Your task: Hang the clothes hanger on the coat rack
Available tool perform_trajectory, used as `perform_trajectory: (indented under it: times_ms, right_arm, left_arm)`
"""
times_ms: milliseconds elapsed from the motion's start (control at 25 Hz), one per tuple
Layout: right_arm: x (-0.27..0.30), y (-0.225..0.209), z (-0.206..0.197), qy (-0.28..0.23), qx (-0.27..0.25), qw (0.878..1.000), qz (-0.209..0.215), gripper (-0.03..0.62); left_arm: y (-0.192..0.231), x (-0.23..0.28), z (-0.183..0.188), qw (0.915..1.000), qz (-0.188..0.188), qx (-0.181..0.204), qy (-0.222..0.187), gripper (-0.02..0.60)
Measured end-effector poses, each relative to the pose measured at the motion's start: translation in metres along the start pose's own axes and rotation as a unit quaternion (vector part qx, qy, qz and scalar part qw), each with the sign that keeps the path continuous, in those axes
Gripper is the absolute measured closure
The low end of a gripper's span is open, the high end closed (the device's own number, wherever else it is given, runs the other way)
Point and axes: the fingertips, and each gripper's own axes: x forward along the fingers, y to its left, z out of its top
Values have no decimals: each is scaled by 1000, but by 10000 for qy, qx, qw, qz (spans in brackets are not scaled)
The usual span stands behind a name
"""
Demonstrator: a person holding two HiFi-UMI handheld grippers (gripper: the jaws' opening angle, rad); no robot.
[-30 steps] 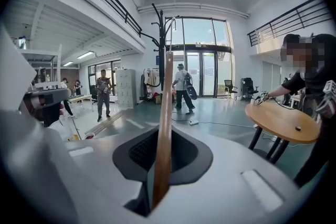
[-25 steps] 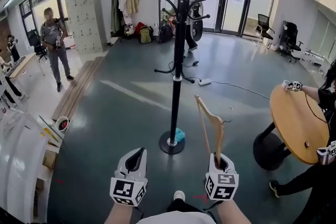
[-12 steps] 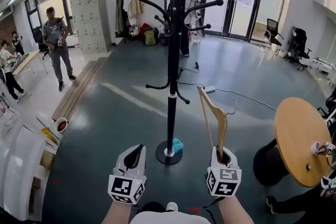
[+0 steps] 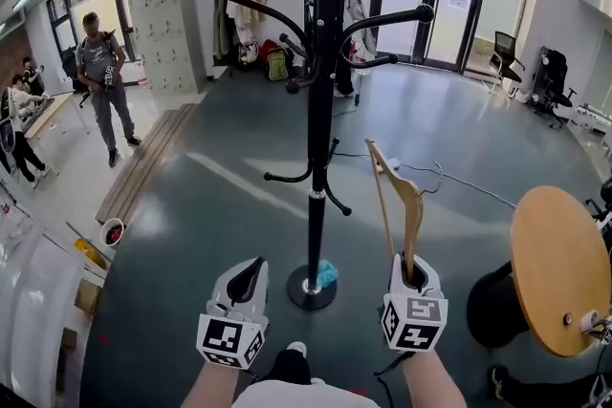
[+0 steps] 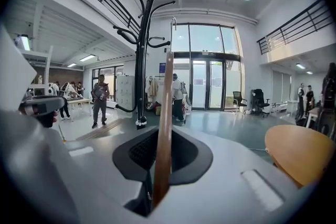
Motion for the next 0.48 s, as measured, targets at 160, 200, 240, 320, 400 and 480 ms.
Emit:
perform_trajectory:
  times_ms: [160, 200, 240, 320, 400, 480]
  right_arm:
    - [34, 6, 26, -85, -63, 9999, -16, 539]
    - [42, 7, 35, -115, -87, 9999, -12, 539]
    - [50, 8, 44, -147, -104, 9998, -6, 539]
    - [64, 10, 62, -215, -117, 9997, 7, 539]
    - [76, 13, 80, -294, -135, 9995, 4, 539]
    - [88, 13, 96, -392, -189, 9991, -4, 539]
  left_arm:
    - [24, 28, 6, 10000, -25, 37, -69, 581]
    - [30, 35, 8, 10000, -17, 31, -88, 581]
    - [35, 41, 11, 9999, -4, 20, -105, 581]
    - [45, 52, 15, 9999, 22, 2, -118, 581]
    - [52, 59, 17, 9999, 18, 0, -112, 581]
    - [55, 67, 14, 9999, -23, 3, -100, 581]
